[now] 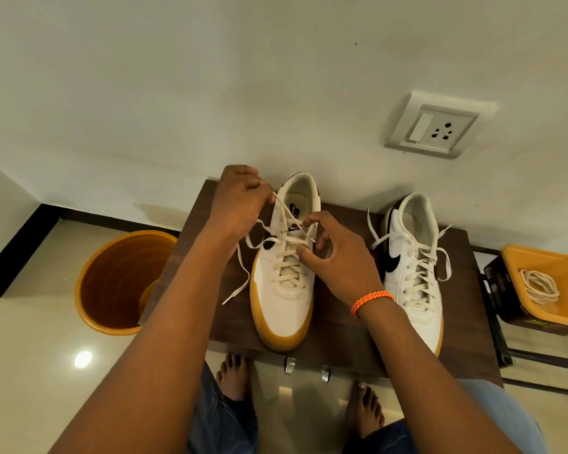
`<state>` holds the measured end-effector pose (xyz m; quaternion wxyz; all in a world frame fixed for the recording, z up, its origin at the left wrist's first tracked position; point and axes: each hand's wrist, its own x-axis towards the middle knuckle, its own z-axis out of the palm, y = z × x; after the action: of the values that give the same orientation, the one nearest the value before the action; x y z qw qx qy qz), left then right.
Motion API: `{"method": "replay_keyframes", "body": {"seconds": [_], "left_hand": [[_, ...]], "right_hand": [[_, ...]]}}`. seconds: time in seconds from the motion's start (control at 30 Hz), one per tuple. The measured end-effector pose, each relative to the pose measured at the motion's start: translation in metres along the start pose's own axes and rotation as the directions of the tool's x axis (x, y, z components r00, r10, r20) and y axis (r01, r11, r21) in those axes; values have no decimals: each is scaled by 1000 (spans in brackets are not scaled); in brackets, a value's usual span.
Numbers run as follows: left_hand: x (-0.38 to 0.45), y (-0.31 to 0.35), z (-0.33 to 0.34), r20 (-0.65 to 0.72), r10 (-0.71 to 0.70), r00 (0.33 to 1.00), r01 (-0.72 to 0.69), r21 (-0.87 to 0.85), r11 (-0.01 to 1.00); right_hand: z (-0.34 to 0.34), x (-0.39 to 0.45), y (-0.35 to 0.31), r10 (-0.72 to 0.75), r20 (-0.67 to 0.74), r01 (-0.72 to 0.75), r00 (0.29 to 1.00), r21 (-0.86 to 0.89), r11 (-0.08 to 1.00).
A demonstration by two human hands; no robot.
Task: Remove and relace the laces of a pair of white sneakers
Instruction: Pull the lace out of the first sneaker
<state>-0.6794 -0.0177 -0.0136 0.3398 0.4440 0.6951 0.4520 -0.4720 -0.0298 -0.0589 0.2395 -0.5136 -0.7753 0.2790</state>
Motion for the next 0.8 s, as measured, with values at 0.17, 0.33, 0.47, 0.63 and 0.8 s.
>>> {"method": "replay_keyframes", "body": {"seconds": [0.17, 0.33, 0.47, 0.63, 0.8], "left_hand": [[6, -15, 2, 50, 136, 989, -144, 272, 951], [1, -18, 15, 403, 128, 906, -285, 358, 889], [-7, -14, 22, 469, 63, 881, -317, 485, 815], [-8, -14, 21, 436, 120, 892, -352, 503, 789], [-7, -14, 21, 345, 204, 916, -366, 510, 778]], "right_hand": [[1, 0, -3, 3, 12, -3, 1000, 48, 999], [-2, 0, -1, -12, 9, 11, 1000, 101, 995], [-1, 0, -1, -15, 10, 14, 1000, 107, 994], [-1, 1, -1, -17, 20, 15, 1000, 104, 994], [-2, -1, -7, -25, 12, 24, 1000, 98, 995]]}}
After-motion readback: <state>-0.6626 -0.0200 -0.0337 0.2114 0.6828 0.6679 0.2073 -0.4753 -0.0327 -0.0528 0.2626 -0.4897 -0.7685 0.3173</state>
